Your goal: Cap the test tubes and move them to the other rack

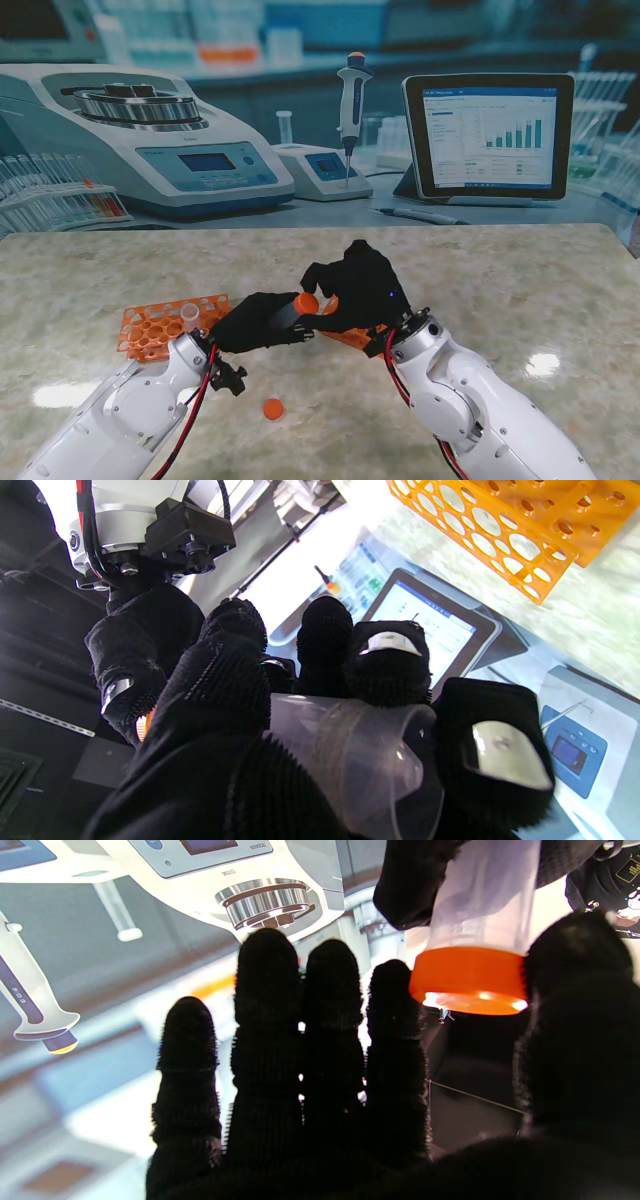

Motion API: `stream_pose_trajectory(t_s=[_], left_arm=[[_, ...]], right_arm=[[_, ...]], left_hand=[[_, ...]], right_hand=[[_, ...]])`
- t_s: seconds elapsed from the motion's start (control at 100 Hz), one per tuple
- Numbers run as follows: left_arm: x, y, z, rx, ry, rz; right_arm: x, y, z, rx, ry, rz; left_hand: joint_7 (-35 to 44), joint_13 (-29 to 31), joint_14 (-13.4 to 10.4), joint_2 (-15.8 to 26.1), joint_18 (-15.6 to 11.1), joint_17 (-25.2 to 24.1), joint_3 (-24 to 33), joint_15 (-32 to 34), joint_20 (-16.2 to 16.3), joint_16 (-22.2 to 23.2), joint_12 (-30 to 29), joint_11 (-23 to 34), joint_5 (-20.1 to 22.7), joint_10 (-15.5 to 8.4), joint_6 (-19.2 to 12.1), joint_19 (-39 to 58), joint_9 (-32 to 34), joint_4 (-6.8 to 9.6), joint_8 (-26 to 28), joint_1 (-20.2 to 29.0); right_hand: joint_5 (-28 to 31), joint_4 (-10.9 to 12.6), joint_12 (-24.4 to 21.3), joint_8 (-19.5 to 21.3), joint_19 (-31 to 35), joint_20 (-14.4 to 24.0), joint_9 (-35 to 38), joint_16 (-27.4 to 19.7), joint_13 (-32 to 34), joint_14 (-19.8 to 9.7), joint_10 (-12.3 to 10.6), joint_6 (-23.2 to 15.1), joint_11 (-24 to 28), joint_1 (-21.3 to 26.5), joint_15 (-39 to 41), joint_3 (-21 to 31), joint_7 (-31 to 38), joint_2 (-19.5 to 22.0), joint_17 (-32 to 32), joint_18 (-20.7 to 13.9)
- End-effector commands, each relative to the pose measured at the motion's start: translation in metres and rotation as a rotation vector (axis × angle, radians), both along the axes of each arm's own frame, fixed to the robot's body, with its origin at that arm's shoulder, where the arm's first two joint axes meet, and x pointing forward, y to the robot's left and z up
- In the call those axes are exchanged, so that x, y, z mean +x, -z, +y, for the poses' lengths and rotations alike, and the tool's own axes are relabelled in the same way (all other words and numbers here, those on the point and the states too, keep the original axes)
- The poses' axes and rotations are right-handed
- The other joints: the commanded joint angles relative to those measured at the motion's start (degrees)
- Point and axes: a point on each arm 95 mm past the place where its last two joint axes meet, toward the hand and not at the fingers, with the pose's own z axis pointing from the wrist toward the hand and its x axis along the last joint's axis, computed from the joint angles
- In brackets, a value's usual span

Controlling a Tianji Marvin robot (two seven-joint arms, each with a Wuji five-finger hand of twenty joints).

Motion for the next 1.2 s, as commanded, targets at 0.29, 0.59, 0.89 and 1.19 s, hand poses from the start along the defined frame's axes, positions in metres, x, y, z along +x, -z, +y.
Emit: stream_pose_trajectory(t_s=[0.29,0.59,0.89,1.19], left_arm=[[-0.0034,-0.0056,-0.0062,-0.012,0.022,-0.017],[-0.0037,-0.006,-0.0064,-0.011,0.021,-0.017],[-0.004,-0.0061,-0.0063,-0.009,0.021,-0.015],[-0.0037,-0.006,-0.0069,-0.008,0.023,-0.013]], right_arm=[[0.0017,0.0099,0.0043,-0.014,0.025,-0.004],[-0.0009,0.0095,0.0015,-0.034,0.017,-0.01],[-0.003,0.0085,-0.001,-0.048,0.006,-0.012],[-0.0054,0.0061,-0.0047,-0.07,-0.008,-0.002]], left_hand=[[1.3,3.6,-2.2,3.1,-8.0,1.1,0.2,1.7,-0.3,0.8,1.0,1.2,-0.2,-2.4,-2.9,10.6,0.6,-0.25,1.8,1.5],[1.3,3.6,-2.2,3.1,-8.0,1.1,0.3,1.7,-0.3,0.8,1.0,1.2,-0.1,-2.4,-2.9,10.7,0.6,-0.24,1.8,1.5],[1.3,3.6,-2.2,3.0,-8.0,1.1,0.3,1.7,-0.3,0.8,1.0,1.2,-0.1,-2.5,-2.9,10.7,0.6,-0.23,1.8,1.5],[1.3,3.6,-2.2,3.0,-8.0,1.1,0.3,1.7,-0.3,0.8,1.0,1.2,-0.2,-2.4,-2.9,10.7,0.6,-0.25,1.8,1.5]], right_hand=[[4.1,0.1,1.0,6.0,1.4,1.6,-0.2,1.0,1.3,-1.9,-2.8,-13.2,2.6,3.7,1.9,9.1,5.6,-4.7,-0.1,-1.0],[-1.1,1.5,-1.7,6.9,-0.8,1.7,-6.5,-0.1,-3.9,-0.5,-0.9,-6.9,-3.9,0.4,-3.6,9.0,-2.4,-2.7,-3.5,-0.3],[-4.9,6.8,-7.1,7.3,-3.6,1.8,-13.3,-1.0,-9.1,0.1,1.2,-0.2,-14.1,-4.4,-8.7,10.6,-17.1,0.3,-6.8,0.5],[-9.7,6.6,-11.6,1.7,-5.8,1.6,-20.5,-2.3,-13.9,1.3,2.9,3.5,-20.6,-8.0,-12.3,7.8,-25.6,4.2,-9.6,1.2]])
